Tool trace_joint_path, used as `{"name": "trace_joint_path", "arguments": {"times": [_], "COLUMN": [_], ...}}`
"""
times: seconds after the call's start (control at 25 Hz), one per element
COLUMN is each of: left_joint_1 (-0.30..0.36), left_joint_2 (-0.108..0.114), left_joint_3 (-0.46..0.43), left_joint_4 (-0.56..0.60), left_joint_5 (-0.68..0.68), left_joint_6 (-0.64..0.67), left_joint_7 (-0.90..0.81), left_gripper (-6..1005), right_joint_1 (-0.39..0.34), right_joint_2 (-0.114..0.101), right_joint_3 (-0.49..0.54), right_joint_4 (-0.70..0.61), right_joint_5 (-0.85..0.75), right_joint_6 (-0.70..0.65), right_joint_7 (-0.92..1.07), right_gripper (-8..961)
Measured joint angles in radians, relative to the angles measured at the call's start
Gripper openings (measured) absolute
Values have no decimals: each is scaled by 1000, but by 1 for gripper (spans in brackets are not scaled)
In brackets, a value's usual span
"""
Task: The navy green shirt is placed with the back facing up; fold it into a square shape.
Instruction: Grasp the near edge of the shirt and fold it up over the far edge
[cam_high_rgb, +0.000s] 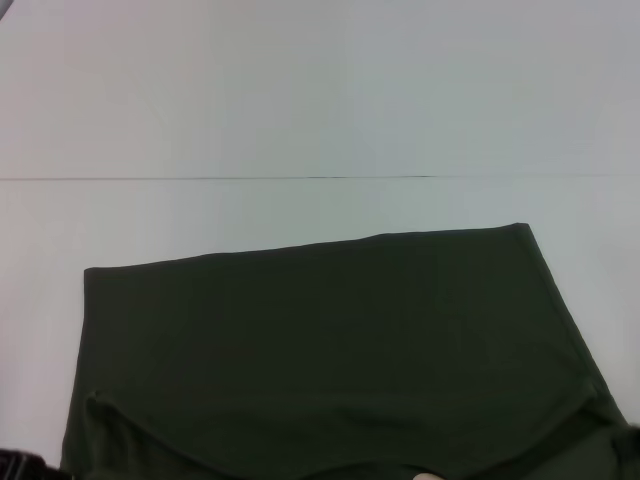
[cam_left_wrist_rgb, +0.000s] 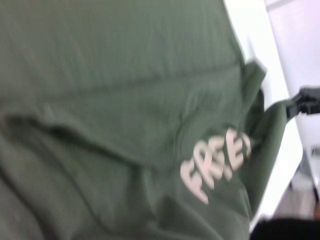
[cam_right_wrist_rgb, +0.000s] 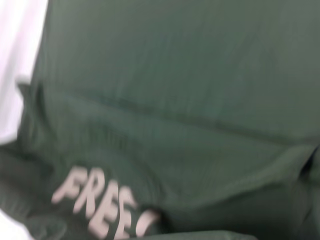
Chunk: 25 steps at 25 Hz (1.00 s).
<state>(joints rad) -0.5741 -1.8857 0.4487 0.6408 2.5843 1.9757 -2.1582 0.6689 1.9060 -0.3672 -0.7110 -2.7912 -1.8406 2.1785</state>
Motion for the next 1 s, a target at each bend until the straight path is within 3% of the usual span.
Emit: {"name": "trace_joint_path", "arguments": {"times": [0.16,0.48,0.76,1.0], "left_joint_1": [0,-2,12,10], "left_joint_2": [9,8,-4,-17], "left_joint_3": [-106,-286,-308,-306], "left_joint_4": [-7,-44,-61,-99], "left_joint_5": [0,-5,-113,-166], "left_joint_6": [-31,-164,-265,-364], "left_joint_7": [-4,-17,-38,-31], "left_gripper": [43,43,42,42], "right_joint_1": [-15,-27,-32,-35], "right_joint_2": [-14,-2,20,53], "right_joint_3": [58,62,58,55], "right_joint_4": [12,60,87,88], "right_joint_5": [85,235,331,390], "right_joint_6": [53,234,390,494], "right_joint_7": [28,66,60,39], "right_gripper": [46,46,47,47]}}
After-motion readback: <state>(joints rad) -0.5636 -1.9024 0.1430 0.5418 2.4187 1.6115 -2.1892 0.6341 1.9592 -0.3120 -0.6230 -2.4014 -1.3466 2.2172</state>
